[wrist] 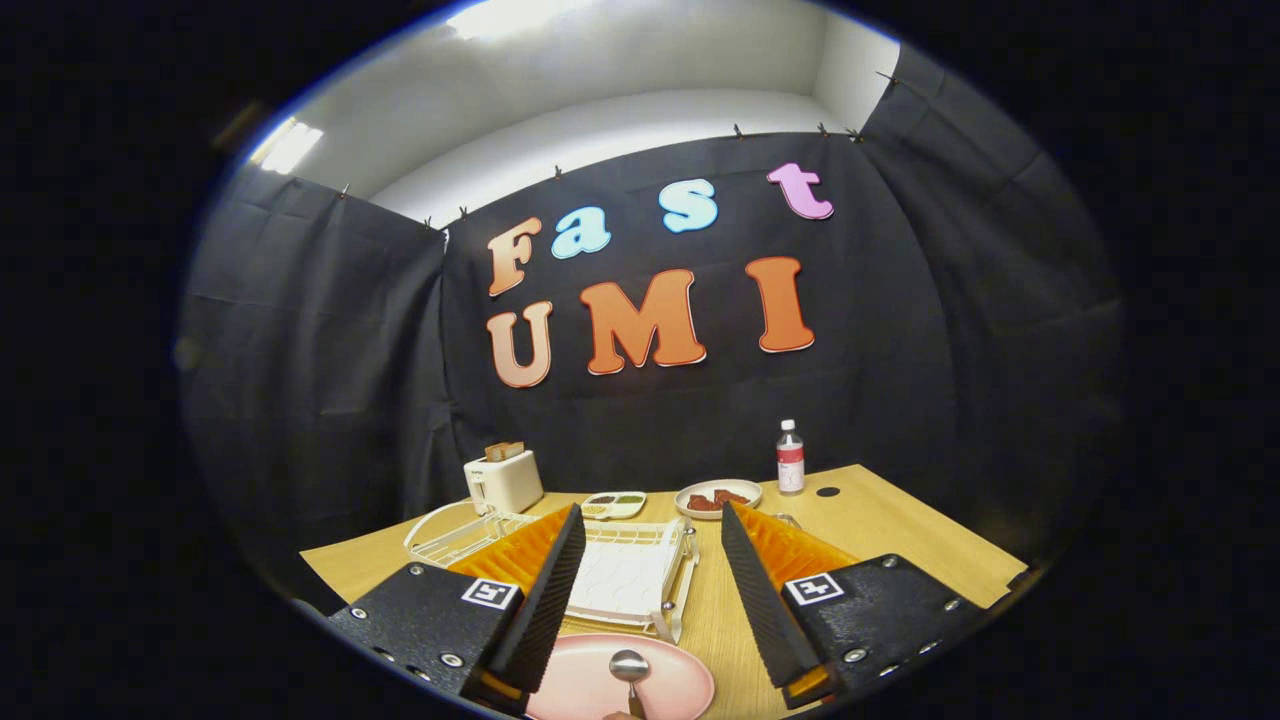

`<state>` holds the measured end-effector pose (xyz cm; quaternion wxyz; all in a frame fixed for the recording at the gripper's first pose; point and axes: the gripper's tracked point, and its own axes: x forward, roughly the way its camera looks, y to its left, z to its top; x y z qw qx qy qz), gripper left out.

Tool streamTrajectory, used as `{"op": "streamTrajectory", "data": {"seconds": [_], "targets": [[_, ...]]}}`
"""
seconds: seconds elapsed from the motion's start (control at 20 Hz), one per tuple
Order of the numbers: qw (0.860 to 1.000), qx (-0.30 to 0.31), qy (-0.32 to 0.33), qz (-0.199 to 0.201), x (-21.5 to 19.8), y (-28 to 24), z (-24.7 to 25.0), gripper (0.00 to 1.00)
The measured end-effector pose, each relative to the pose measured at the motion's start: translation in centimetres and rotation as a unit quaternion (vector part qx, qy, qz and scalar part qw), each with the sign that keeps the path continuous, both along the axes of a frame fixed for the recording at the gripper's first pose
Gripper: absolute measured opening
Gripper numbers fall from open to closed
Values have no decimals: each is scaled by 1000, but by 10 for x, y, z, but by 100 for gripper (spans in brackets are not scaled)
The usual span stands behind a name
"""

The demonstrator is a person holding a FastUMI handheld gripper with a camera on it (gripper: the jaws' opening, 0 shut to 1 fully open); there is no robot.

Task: Take the plate from the dish rack, then take the spoon from the basket and place it into the plate.

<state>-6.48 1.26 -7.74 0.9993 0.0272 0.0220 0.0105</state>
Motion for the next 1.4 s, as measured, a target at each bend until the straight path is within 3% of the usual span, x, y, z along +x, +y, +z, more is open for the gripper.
{"op": "streamTrajectory", "data": {"seconds": [0.5,1.0,1.4], "targets": [[998,-36,-56,-17,-24,9,52,91],[998,-26,-58,-29,-24,2,54,93],[996,-52,-68,-34,-21,10,66,95]]}}
